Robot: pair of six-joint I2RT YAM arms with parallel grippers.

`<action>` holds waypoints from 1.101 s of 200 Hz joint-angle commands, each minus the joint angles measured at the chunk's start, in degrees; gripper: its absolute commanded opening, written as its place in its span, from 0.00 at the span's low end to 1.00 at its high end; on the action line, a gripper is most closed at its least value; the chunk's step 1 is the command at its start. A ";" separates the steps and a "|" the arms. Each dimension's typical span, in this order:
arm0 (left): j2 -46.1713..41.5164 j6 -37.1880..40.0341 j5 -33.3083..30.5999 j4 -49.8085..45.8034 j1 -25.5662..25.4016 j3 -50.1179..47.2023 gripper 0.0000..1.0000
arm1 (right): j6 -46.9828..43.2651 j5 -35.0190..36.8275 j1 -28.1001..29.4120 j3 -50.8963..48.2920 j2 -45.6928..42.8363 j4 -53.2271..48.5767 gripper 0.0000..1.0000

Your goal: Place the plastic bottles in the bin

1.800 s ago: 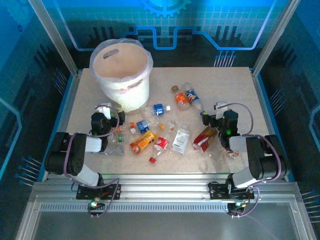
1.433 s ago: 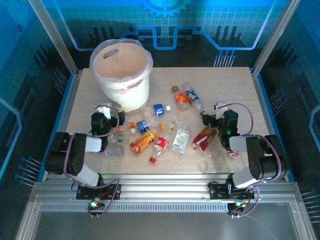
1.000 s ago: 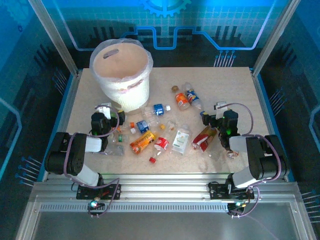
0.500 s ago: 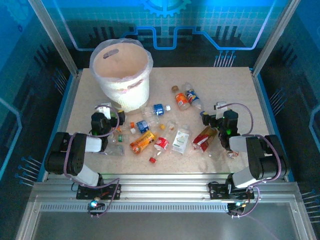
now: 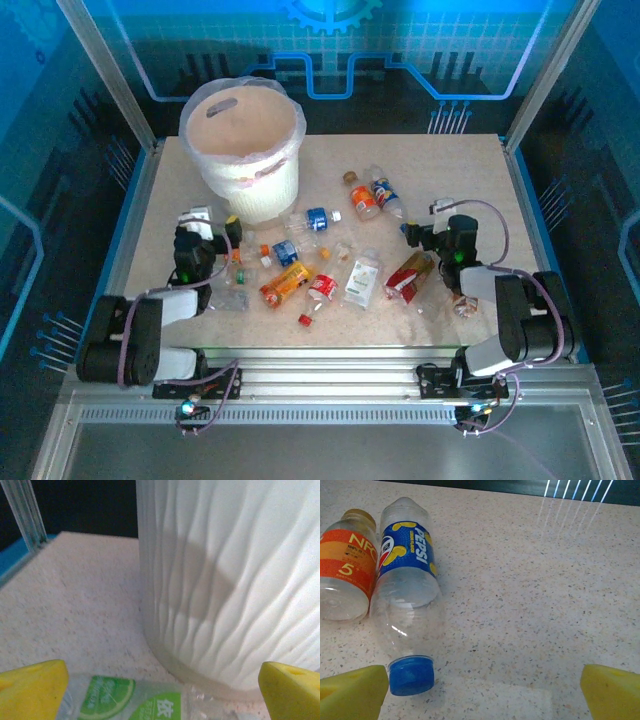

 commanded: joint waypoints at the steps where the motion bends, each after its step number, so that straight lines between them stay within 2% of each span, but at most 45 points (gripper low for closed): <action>1: -6.43 -1.68 -3.14 -3.34 -0.11 -0.59 0.99 | 1.53 1.19 -1.09 2.46 -3.36 -5.29 1.00; 25: -14.59 -3.49 -4.89 -11.86 -0.12 1.74 0.99 | 2.34 3.63 -1.10 4.87 -6.08 -11.21 1.00; 62: -26.46 -11.71 -7.03 -33.42 -0.12 7.94 0.99 | 4.94 8.60 -1.33 7.58 -11.17 -19.36 1.00; 95: -34.92 -24.87 -9.90 -57.77 -0.12 14.78 0.99 | 7.98 8.73 -1.62 10.79 -13.79 -26.55 1.00; 128: -40.94 -40.35 -9.10 -79.31 -0.12 19.14 0.99 | 8.93 8.99 -1.61 11.47 -16.16 -28.97 1.00; 171: -49.05 -56.38 -4.77 -95.97 -0.21 17.76 0.99 | 10.06 11.60 -1.58 11.13 -18.76 -30.42 1.00; 194: -51.75 -61.43 -3.45 -102.37 -1.45 16.88 0.99 | 10.62 12.72 -1.55 11.46 -18.86 -31.21 1.00; 220: -54.04 -64.73 -5.10 -108.17 -3.02 15.08 0.99 | 11.11 13.59 -1.60 11.89 -18.44 -31.89 1.00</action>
